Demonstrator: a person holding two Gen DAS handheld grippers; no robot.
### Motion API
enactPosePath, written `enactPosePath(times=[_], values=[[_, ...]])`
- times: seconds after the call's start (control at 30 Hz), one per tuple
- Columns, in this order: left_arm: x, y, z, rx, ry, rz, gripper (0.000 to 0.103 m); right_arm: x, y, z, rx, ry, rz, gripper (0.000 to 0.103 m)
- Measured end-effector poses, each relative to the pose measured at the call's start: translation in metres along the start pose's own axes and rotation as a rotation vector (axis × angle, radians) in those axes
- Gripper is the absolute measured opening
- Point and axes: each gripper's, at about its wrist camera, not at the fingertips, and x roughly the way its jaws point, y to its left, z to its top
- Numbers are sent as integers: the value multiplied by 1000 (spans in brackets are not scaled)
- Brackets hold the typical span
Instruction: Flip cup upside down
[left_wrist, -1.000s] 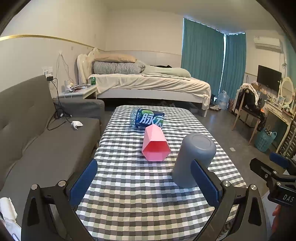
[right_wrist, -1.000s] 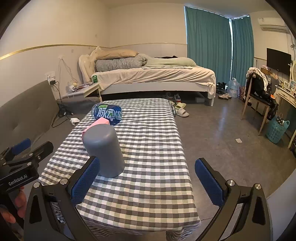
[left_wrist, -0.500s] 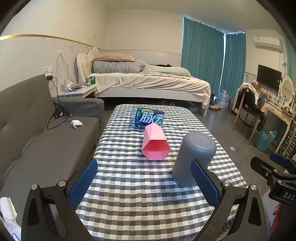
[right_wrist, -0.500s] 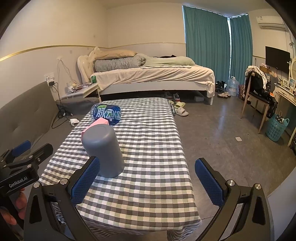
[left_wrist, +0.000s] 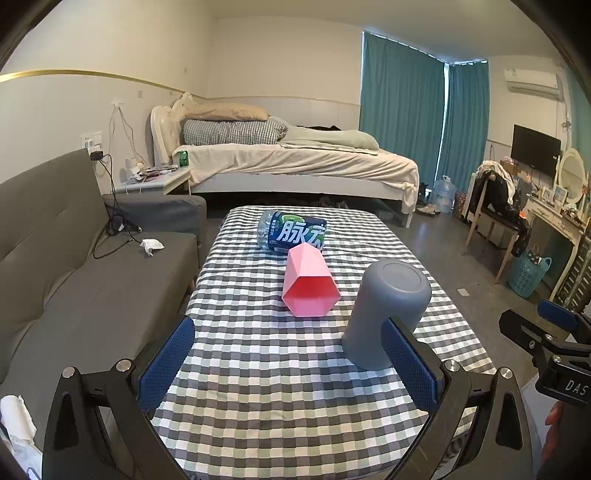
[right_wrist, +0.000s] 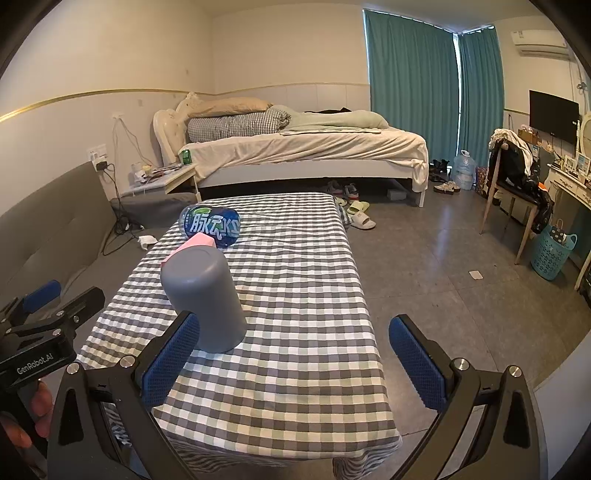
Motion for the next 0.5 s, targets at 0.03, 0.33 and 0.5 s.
enactPosePath(times=[0.03,0.33,0.5], values=[[0,0,1,1,-1,1,103,0,0,0,-1,1,-1,103],[-3,3,1,-20,-7,6,103,2,2,0,-9,8,-10,103],[-3,4,2,-16,-6,11,103,2,4,-2,-22,10,-17,103]])
